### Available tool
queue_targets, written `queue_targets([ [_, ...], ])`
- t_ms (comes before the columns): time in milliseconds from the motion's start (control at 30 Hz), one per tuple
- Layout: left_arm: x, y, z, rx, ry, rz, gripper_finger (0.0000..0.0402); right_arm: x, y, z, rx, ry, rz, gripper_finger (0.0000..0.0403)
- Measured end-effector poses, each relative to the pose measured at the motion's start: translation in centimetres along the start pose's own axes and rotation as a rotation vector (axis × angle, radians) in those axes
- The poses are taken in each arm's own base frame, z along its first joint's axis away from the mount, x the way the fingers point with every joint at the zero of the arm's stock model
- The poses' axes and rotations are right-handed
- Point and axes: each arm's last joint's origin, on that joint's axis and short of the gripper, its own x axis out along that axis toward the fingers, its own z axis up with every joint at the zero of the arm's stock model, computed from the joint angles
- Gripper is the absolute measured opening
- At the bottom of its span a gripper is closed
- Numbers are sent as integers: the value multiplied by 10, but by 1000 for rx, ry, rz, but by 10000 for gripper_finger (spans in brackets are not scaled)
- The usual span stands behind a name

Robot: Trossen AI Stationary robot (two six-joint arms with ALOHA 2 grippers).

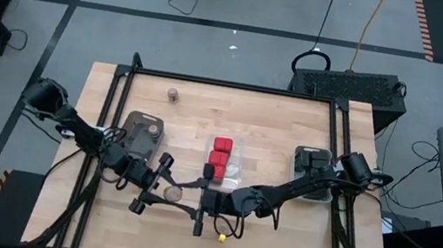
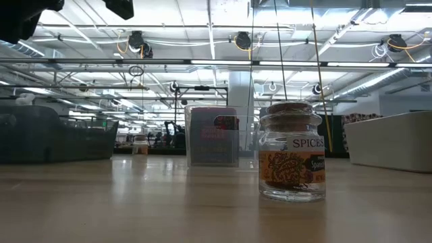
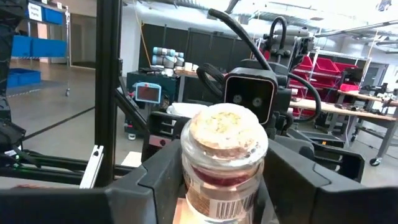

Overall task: Sort spices by type
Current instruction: Put the brown seasoning can into the black bin

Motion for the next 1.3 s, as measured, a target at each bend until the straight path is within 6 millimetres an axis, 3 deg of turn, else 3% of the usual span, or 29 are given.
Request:
queue_targets([
  [233, 0, 0, -1, 1, 8, 1, 207, 0, 0, -1, -10, 4, 0, 156],
  [600, 0, 0, -8, 9, 84, 20, 264, 0, 0, -2, -23, 13, 1, 159],
  [833, -4, 1, -7, 19, 158, 39, 271, 0, 0, -4, -32, 27, 2, 160],
  [1300, -51, 8, 14, -96, 520, 94, 272, 1, -5, -21, -11, 192, 6, 159],
])
